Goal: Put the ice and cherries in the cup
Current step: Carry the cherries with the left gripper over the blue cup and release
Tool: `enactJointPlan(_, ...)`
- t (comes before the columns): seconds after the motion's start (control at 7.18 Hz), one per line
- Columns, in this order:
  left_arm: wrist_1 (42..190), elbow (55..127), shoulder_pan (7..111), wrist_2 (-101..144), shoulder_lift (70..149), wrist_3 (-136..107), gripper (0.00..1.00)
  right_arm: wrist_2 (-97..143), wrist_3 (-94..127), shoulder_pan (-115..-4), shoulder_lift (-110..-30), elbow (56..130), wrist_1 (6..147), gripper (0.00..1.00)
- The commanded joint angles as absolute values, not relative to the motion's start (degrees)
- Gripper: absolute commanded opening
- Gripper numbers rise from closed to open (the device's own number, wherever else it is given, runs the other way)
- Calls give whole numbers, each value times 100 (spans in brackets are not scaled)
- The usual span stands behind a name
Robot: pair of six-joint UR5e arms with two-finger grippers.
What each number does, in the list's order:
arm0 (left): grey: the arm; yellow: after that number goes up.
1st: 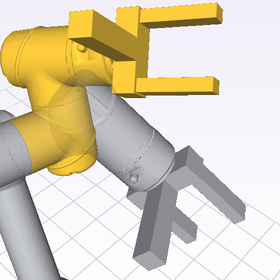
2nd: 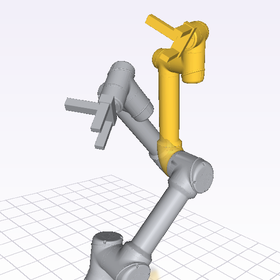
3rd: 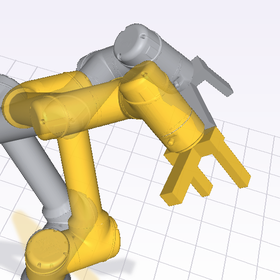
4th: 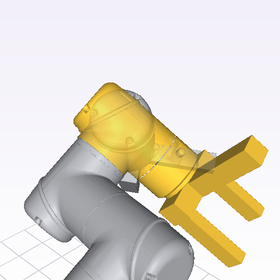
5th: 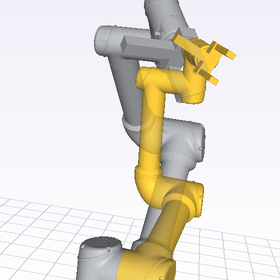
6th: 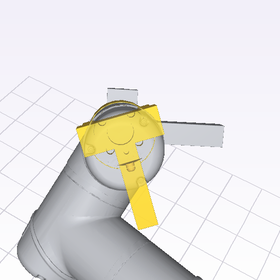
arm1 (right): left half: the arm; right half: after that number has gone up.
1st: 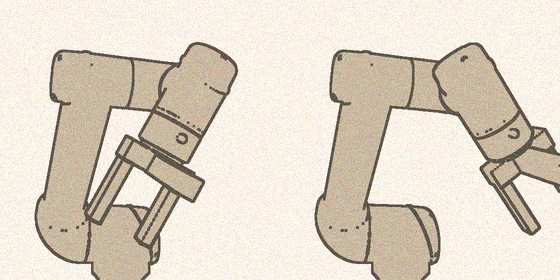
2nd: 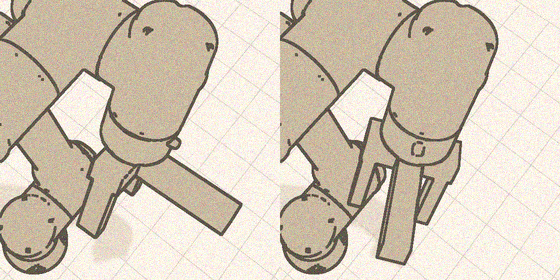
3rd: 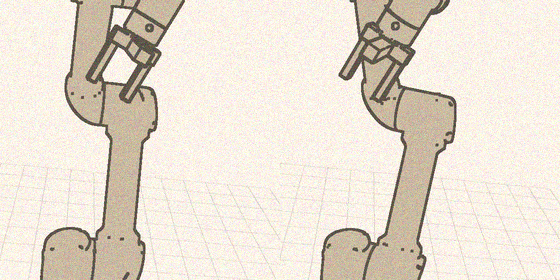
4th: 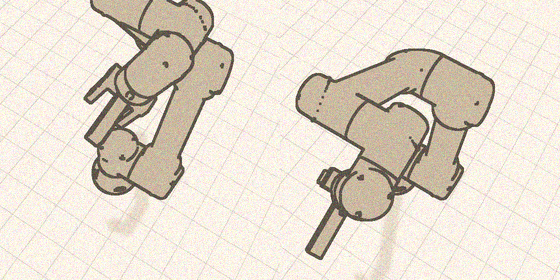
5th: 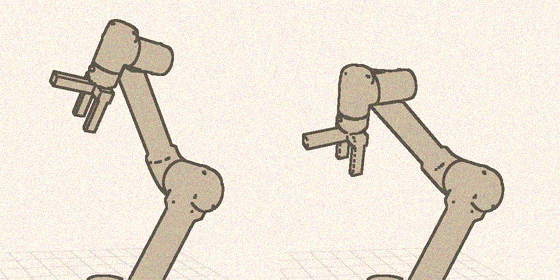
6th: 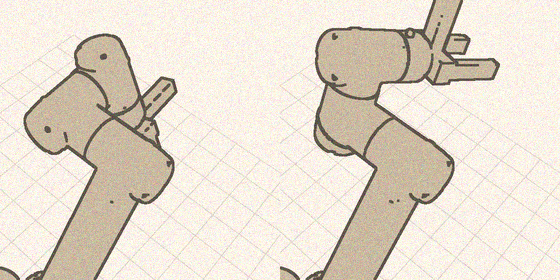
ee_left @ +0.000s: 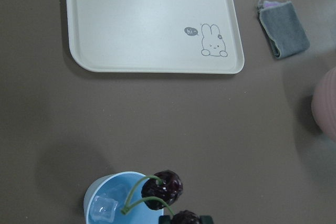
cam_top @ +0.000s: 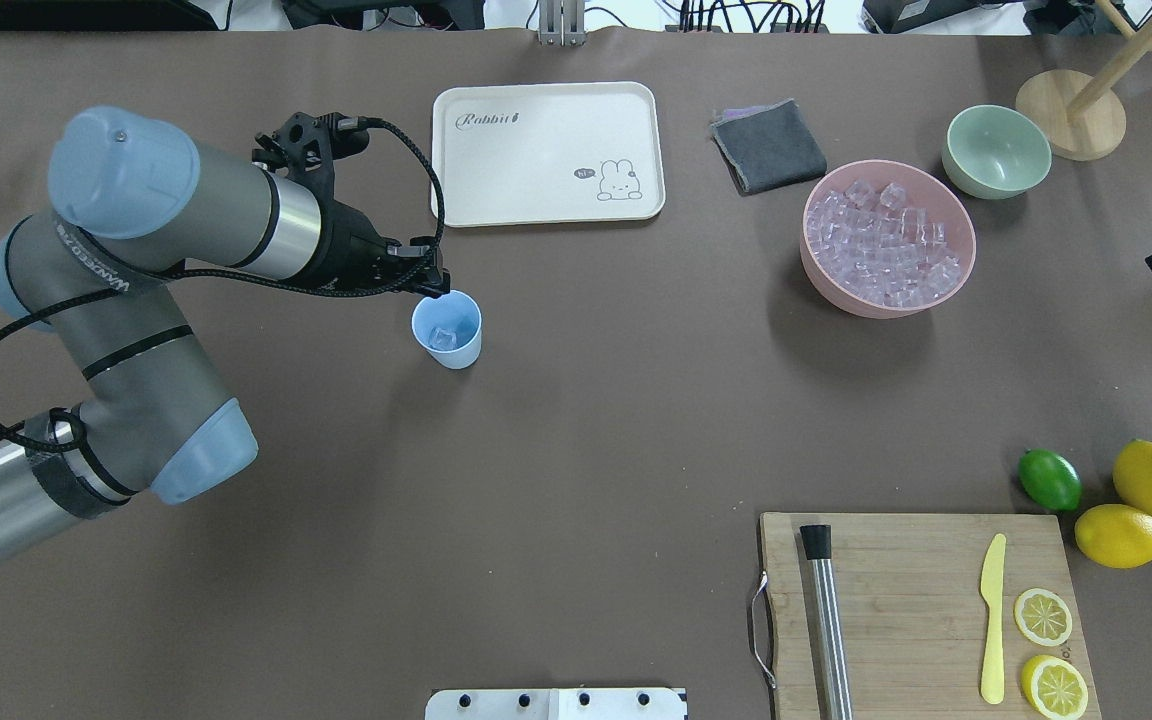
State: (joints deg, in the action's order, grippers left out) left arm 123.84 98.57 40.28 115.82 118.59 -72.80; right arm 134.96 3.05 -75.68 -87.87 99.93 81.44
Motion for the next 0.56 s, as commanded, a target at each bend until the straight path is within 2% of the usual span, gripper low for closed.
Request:
enactJointPlan(0.0, 12384, 9747, 3946, 11522, 11830, -7277, 0, 13509, 247, -7646, -8833, 10002, 8121, 98)
enactJointPlan(0.14, 12384, 9782, 3929, 11383, 11821, -7286, 0, 13517, 246, -7690, -8816, 10019, 8138, 98)
enactJointPlan(0.28, 12384, 9756, 3694, 11225, 11813, -7286, 28, 13509, 211, -7682, -8798, 9985, 8147, 98)
enactJointPlan(0.42, 12384, 9686, 3622, 10980, 11786, -7286, 68, 13517, 176, -7716, -8807, 10019, 8165, 98)
